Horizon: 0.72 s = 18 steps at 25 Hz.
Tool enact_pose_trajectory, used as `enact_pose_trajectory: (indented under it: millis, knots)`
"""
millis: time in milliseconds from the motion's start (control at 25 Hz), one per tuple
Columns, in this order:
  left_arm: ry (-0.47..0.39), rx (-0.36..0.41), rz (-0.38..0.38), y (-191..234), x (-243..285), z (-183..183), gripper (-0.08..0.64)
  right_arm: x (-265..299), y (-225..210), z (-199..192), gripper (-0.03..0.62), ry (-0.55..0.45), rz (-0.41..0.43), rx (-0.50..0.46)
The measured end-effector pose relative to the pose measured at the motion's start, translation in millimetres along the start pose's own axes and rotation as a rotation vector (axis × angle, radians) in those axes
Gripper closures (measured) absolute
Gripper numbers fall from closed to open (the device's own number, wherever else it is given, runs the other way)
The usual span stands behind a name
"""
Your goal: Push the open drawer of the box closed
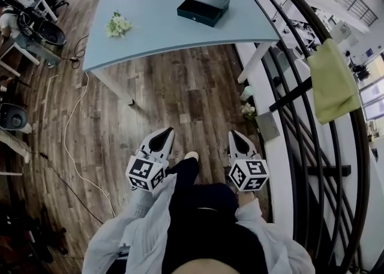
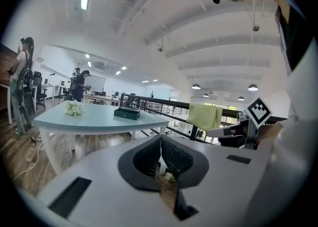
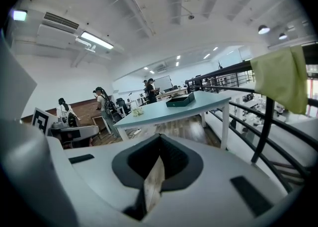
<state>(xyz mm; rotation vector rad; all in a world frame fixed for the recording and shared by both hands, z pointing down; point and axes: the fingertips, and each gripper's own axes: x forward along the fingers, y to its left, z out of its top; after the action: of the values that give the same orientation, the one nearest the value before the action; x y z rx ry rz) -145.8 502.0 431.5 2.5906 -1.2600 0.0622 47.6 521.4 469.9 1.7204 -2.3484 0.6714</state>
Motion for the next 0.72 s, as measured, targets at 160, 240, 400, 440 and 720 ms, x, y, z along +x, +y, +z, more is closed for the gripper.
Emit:
enact_pose_trajectory:
  millis: [160,240,400,440,720]
  knots:
    - [-0.002,0.006,-0.005,24.4,28.0,10.2,0.545,33.9,-8.4,18.0,0.583,-0.005,-0.008,0.001]
    - [-0.001,0.019,-0.011,33.7,41.2,14.8,0.545,49.0,-13.0,25.3,0.583,-0.008,-0.011,0.005]
    - [0.003,0.027,-0.015,53.8,60.9,21.2,0.545,76.7,-16.1,36.7,0.583,-0.012,-0.013,0.008]
    - [0.003,0.025,-0.016,57.5,64.5,22.6,0.545,81.7,-16.2,38.9,0.584,-0.01,-0.011,0.008]
    - [0.007,0.014,-0.011,74.8,78.0,27.2,0.545,104.6,-16.5,46.0,0.583,0.014,-0.005,0.015]
